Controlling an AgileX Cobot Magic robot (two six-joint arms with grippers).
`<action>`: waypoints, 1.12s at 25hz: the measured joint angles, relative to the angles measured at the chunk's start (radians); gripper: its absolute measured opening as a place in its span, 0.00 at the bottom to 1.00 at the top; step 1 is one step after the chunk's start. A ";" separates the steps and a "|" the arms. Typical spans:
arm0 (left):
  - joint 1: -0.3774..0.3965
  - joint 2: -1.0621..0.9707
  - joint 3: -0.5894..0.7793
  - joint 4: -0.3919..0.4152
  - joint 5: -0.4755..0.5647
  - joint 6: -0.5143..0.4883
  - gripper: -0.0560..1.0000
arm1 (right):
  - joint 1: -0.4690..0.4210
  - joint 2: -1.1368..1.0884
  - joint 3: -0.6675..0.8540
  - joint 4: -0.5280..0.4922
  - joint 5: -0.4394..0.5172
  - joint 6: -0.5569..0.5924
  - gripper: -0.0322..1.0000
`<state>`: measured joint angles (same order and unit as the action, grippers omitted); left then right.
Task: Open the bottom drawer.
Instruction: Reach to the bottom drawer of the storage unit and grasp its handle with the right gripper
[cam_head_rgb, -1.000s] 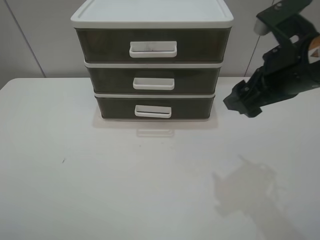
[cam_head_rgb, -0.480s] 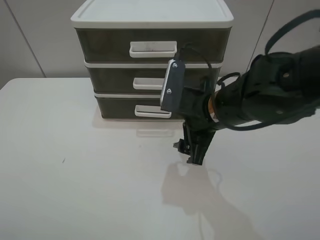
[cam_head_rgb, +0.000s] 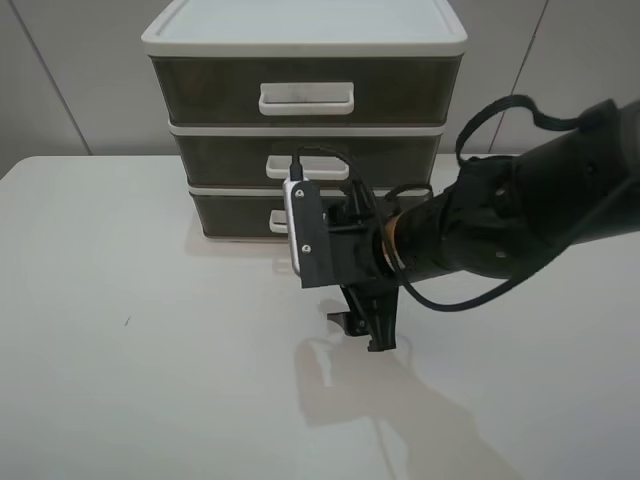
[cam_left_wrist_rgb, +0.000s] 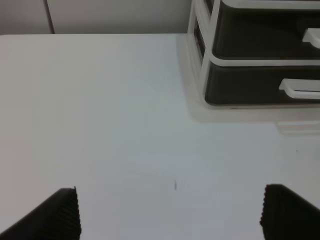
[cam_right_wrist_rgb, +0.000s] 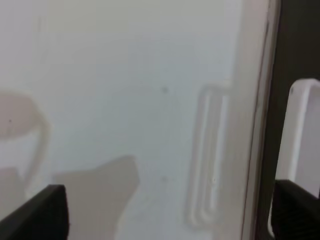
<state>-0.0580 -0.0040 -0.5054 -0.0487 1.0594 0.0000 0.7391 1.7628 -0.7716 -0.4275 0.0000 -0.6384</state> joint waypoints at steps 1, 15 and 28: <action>0.000 0.000 0.000 0.000 0.000 0.000 0.76 | 0.000 0.008 0.000 0.056 -0.021 -0.079 0.80; 0.000 0.000 0.000 0.000 0.000 0.000 0.76 | 0.000 0.190 -0.002 0.738 -0.382 -0.717 0.80; 0.000 0.000 0.000 0.000 0.000 0.000 0.76 | 0.000 0.249 -0.003 0.902 -0.554 -0.862 0.80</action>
<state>-0.0580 -0.0040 -0.5054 -0.0487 1.0594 0.0000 0.7391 2.0116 -0.7746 0.4747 -0.5543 -1.5004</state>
